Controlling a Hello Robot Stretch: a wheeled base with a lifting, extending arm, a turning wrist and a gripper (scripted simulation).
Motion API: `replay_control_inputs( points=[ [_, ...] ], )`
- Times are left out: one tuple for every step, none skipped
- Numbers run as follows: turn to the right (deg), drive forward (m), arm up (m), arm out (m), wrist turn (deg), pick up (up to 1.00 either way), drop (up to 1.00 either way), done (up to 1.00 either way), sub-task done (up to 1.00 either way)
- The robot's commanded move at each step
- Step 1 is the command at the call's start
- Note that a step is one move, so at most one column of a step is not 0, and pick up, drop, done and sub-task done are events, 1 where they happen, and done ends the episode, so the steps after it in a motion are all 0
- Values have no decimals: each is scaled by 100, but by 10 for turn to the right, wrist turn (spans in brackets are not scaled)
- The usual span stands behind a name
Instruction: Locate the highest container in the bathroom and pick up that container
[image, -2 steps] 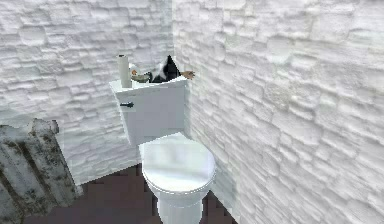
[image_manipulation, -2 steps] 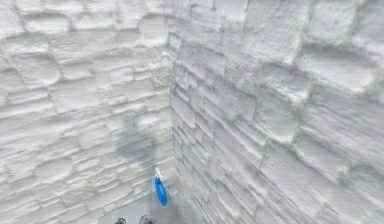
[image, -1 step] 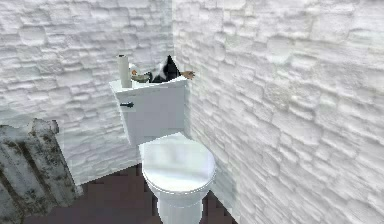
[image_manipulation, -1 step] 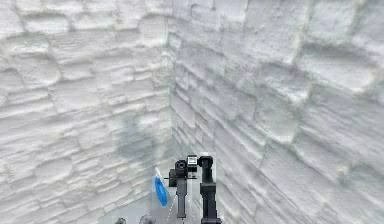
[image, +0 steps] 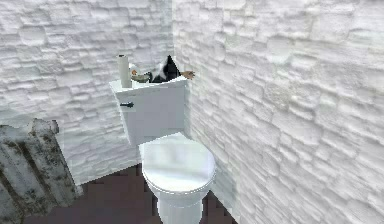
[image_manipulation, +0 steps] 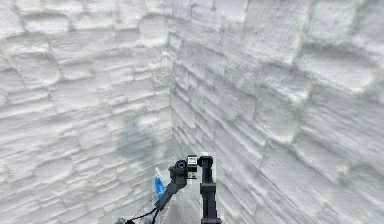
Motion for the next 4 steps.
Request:
replay_control_inputs(
  points=[
    [0,0,0,0,450,0,0,0,0],
    [0,0,0,0,450,0,0,0,0],
    [0,0,0,0,60,0,0,0,0],
    [0,0,-30,0,0,0,0,0,0]
  ],
)
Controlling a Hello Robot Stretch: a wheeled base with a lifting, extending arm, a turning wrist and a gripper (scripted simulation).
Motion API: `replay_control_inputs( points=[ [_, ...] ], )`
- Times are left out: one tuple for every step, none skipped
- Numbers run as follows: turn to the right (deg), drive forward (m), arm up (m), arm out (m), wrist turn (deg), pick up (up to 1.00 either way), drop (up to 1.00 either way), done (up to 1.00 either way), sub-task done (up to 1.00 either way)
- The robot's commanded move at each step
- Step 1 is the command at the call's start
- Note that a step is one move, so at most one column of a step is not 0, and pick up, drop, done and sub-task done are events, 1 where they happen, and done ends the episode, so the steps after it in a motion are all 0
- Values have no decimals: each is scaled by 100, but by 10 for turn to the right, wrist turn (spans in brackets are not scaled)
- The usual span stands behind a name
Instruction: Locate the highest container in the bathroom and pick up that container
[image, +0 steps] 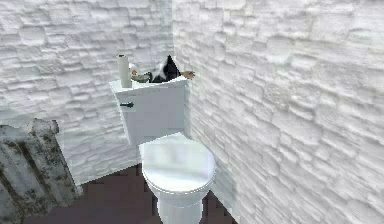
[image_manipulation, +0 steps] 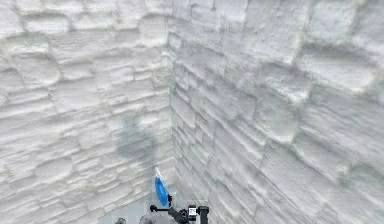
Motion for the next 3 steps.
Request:
replay_control_inputs(
  points=[
    [0,0,0,0,0,100,0,0,0],
    [0,0,10,0,0,0,0,0,0],
    [0,0,0,0,0,0,0,100,0]
  ],
)
